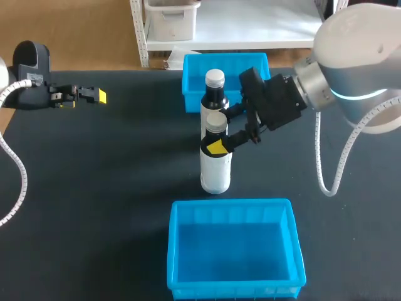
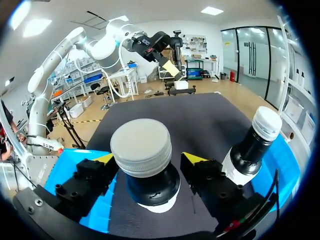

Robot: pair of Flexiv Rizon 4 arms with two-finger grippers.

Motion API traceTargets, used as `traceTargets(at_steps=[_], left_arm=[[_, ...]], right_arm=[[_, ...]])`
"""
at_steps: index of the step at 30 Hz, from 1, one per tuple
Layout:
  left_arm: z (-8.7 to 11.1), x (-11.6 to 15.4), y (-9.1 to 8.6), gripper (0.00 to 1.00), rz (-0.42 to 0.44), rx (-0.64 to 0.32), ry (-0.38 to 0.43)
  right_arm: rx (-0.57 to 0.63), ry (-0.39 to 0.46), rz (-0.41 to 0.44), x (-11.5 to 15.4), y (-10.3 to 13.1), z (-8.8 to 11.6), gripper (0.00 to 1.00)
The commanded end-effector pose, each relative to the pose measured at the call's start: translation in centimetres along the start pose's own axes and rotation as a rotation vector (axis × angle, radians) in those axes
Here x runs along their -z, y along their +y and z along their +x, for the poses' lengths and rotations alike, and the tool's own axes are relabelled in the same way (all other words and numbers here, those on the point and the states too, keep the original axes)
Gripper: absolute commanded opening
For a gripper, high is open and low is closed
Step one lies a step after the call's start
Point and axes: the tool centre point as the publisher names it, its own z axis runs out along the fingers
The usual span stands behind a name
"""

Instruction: Pick up the bottle, and place it in the far bin if it is heavy, or in the near bin if it is light.

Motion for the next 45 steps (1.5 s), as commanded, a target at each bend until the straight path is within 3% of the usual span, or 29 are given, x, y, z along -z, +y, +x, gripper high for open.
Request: traceTargets(at_steps=[1, 3, 4, 5, 7, 18, 34, 45], left_arm=[[0.0, 0.0, 0.0, 1.00, 0.000, 0.000, 0.000], [0.0, 0.0, 0.0, 1.00, 0.000, 0.000, 0.000], [0.0, 0.0, 0.0, 1.00, 0.000, 0.000, 0.000], [0.0, 0.0, 0.0, 1.00, 0.000, 0.000, 0.000], [0.0, 0.0, 0.0, 1.00, 0.000, 0.000, 0.000], [0.0, 0.0, 0.0, 1.00, 0.000, 0.000, 0.000], [0.0, 0.0, 0.0, 1.00, 0.000, 0.000, 0.000], [0.0, 0.0, 0.0, 1.00, 0.000, 0.000, 0.000]], right_arm=[[0.002, -0.007, 0.000, 0.0, 0.0, 0.0, 0.65], [0.004, -0.011, -0.002, 0.0, 0.0, 0.0, 0.60], [0.003, -0.013, -0.004, 0.0, 0.0, 0.0, 0.48], [0.003, -0.015, -0.005, 0.0, 0.0, 0.0, 0.44], [0.002, -0.017, -0.006, -0.1, 0.0, 0.0, 0.40], [0.007, -0.028, 0.010, 1.5, 0.4, -0.4, 0.40], [-0.050, -0.011, 0.198, 11.7, -0.9, 1.2, 0.36], [-0.028, -0.006, 0.262, 16.2, 0.7, -0.3, 0.36]])
